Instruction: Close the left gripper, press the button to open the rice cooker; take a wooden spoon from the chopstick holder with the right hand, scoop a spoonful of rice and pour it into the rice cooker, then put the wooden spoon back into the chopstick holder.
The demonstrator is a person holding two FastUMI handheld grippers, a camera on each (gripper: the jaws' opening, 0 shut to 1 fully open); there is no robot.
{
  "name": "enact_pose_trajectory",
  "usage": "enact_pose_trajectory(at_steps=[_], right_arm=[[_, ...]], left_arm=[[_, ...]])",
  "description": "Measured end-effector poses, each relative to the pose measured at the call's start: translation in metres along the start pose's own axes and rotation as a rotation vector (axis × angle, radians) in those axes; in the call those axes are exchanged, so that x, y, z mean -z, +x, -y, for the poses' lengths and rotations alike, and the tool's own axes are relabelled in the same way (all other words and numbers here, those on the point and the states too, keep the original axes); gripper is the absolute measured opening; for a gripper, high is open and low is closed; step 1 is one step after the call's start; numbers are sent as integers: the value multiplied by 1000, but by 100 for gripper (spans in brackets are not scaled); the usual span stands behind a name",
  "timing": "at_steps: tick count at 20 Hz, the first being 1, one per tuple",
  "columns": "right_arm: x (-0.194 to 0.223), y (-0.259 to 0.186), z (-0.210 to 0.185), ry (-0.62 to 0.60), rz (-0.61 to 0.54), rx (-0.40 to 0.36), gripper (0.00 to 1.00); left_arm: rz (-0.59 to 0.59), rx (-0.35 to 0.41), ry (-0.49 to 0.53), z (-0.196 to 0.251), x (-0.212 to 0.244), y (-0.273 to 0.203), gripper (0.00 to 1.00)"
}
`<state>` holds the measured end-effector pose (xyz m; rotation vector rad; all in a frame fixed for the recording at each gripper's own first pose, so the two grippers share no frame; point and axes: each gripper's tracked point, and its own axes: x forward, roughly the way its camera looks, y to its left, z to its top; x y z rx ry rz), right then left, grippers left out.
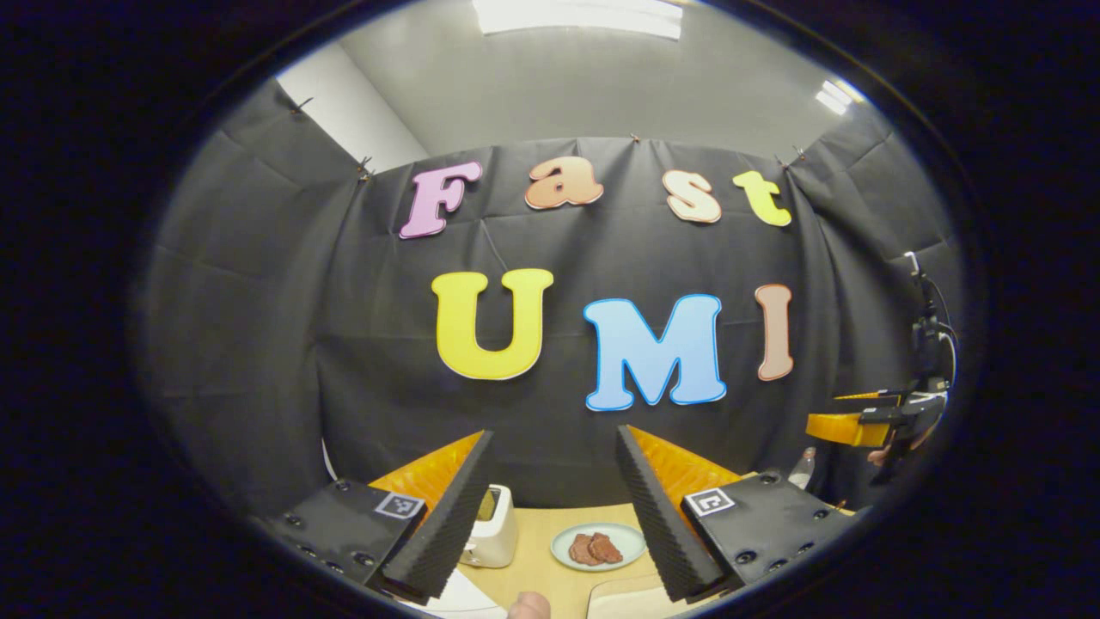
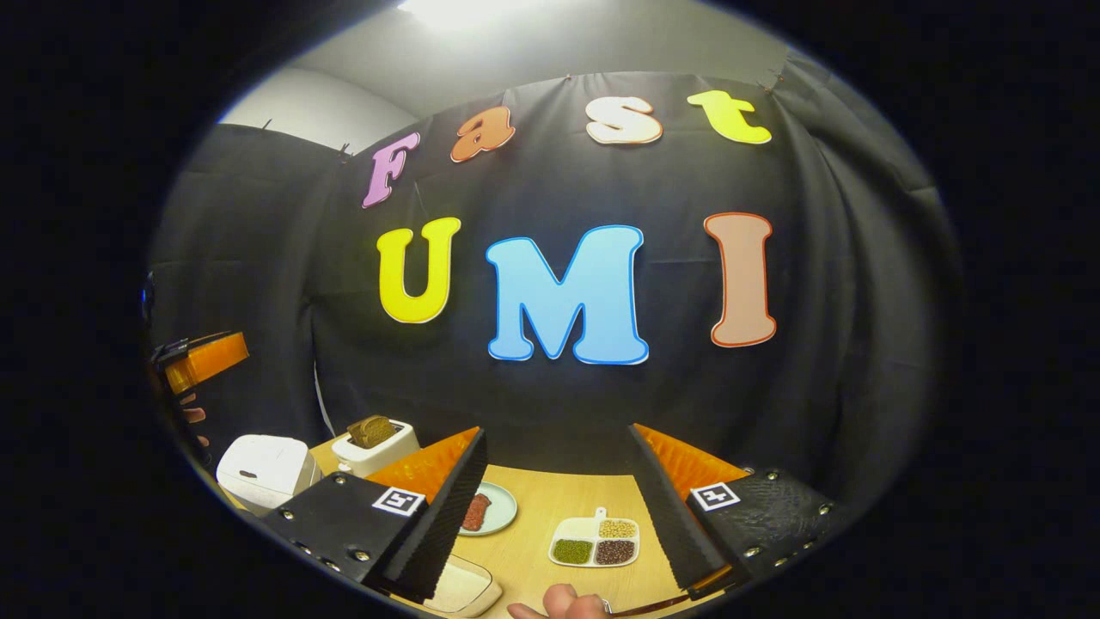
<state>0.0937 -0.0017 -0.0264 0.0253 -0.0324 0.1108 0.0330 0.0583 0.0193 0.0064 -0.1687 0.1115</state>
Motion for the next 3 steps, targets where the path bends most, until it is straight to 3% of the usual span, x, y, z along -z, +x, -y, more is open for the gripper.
enact_pose_trajectory(at_steps=[2, 3], right_arm=[[6, 4, 1, 10, -12, -1, 97], [8, 7, 2, 9, -16, 6, 97]], left_arm=[[-18, 2, -11, -9, 14, -1, 91], [-27, 0, -10, -14, 20, -1, 94]])
